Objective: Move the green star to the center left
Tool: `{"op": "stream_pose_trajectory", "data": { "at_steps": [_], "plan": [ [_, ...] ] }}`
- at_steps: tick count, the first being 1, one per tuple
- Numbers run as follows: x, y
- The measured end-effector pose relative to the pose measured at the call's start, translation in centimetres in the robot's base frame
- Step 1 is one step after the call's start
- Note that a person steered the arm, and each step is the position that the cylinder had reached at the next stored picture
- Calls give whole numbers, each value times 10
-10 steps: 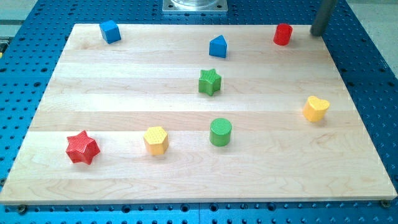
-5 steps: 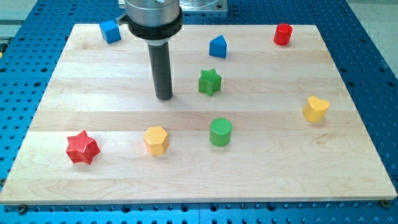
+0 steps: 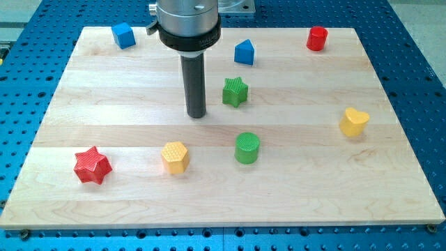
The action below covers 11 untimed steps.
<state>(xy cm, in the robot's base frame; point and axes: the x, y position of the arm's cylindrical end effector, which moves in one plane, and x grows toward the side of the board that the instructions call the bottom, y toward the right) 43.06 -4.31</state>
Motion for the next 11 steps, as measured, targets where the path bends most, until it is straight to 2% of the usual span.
{"op": "stream_pose_trajectory", "data": {
  "at_steps": [4, 5, 6, 7, 8, 9, 10, 11],
  "plan": [
    [8, -8],
    [12, 6],
    [9, 85],
    [-21, 111],
    [-54, 19],
    [-71, -37],
    [-104, -31],
    [-101, -144]
  ]
}}
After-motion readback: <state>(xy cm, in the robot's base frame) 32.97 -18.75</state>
